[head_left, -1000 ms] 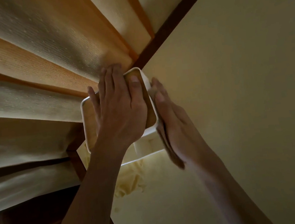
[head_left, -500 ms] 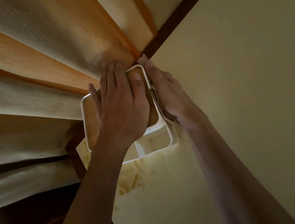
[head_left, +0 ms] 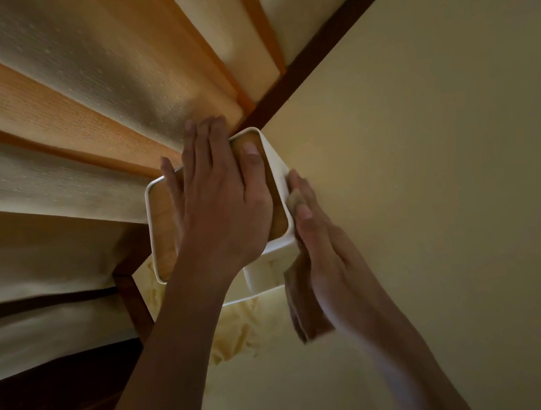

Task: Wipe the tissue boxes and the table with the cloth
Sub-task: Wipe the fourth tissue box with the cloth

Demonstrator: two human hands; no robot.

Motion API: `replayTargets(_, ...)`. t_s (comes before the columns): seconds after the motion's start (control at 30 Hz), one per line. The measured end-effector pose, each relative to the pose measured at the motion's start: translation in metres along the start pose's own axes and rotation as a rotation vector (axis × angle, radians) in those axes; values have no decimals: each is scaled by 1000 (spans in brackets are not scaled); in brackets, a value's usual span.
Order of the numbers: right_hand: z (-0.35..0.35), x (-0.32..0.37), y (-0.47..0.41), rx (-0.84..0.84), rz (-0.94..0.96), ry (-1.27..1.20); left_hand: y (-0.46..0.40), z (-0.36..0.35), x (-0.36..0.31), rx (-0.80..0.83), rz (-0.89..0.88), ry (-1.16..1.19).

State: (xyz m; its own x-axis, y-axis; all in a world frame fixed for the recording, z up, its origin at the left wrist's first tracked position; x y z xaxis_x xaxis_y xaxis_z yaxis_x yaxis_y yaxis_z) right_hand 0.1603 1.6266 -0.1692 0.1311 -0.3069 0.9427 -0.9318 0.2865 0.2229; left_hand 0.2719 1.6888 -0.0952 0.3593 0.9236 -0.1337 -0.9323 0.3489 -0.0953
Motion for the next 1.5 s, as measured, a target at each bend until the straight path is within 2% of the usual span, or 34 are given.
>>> replayTargets(0.3,-2,31,-96,31,-14,79,1,2,0,-9,14,49)
replayTargets(0.47,2,21,-55,3,37,49,2,1,-2,-21,11,49)
replayTargets(0.7,-1,-9,28,46,43,13,2,1,-2,-6,14,39)
replayTargets(0.83,-3,-4,13,48,-97,-200,0,1,-4,-6,16,57)
replayTargets(0.93,1,13,-31,11,-26,25,0,3,-4,-17,19,64)
replayTargets(1.0,0,35,-63,52,21,64,0,4,-4,-28,13,66)
replayTargets(1.1,-2,55,-92,79,-37,181,-2,3,-1,-23,15,74)
replayTargets(1.3,1,51,-108,20,-133,106,-5,4,4,3,30,123)
replayTargets(1.4,1,54,-110,6,-114,93,-4,12,4,-3,31,211)
replayTargets(1.5,3,56,-105,19,-70,183,4,37,10,-137,42,363)
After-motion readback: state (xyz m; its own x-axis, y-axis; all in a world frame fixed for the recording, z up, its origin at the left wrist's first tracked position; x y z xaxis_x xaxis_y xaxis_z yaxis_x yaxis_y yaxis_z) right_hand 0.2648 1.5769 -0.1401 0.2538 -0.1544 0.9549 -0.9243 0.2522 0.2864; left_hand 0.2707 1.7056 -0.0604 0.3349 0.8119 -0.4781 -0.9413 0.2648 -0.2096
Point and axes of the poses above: each hand's wrist, its own y-axis away from the middle knuckle, its own z-axis out of the back of the hand, x = y × z, the point moved 7 cm from there along -y, towards the middle knuckle, and after that the axes turned 4 degrees about -x, right-handed, at the moved point
